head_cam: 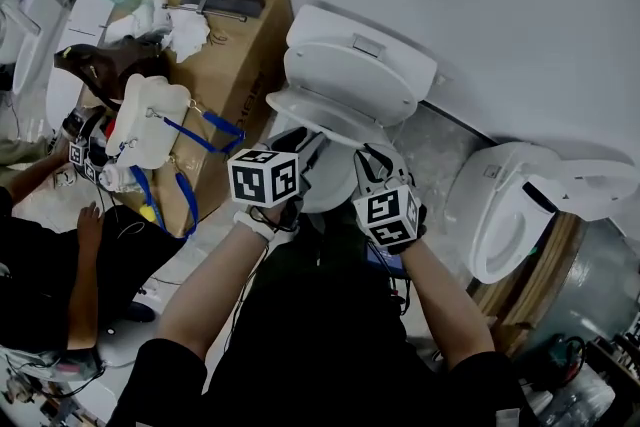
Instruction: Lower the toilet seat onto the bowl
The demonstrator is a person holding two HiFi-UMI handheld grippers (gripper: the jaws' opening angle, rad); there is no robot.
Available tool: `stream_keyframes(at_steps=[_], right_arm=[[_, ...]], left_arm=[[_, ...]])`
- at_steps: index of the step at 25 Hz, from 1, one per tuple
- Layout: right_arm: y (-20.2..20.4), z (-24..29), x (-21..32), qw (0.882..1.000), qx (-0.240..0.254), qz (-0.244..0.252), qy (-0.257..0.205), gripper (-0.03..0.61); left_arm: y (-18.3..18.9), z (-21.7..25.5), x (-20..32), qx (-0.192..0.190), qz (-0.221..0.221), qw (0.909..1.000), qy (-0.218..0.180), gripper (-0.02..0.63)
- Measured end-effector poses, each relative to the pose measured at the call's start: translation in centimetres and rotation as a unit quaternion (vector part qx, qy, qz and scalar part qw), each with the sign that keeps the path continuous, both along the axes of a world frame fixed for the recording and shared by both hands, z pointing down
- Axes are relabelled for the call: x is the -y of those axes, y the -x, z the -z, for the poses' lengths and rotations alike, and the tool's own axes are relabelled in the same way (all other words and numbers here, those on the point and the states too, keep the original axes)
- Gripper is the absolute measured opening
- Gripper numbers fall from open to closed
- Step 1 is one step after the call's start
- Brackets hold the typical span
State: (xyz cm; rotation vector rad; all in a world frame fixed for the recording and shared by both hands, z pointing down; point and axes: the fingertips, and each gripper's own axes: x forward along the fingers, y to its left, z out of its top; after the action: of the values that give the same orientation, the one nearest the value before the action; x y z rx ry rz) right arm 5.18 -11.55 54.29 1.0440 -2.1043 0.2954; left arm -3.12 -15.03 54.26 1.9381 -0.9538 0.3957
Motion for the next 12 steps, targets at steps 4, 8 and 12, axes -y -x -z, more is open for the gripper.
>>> stream_keyframes(at_steps=[4, 8, 12], right_arm=[[0.6, -0.5, -1.6, 1.000, -0.002, 0.005, 0.008, 0.078], [1.3, -1.1, -3.0, 1.000, -0.007, 0.009, 0.010, 0.078], [2.3, -2.1, -4.9, 0.999, -0.003, 0.020, 0.029, 0.083]], left_arm=[[0.6, -0.5, -1.5, -0.011, 0.012, 0.9997, 0.017, 0.166], [1.3, -1.1, -2.8, -0.012, 0.014, 0.9995, 0.025, 0.166], [2.2, -2.1, -4.8, -0.013, 0.023, 0.9991, 0.033, 0.166]])
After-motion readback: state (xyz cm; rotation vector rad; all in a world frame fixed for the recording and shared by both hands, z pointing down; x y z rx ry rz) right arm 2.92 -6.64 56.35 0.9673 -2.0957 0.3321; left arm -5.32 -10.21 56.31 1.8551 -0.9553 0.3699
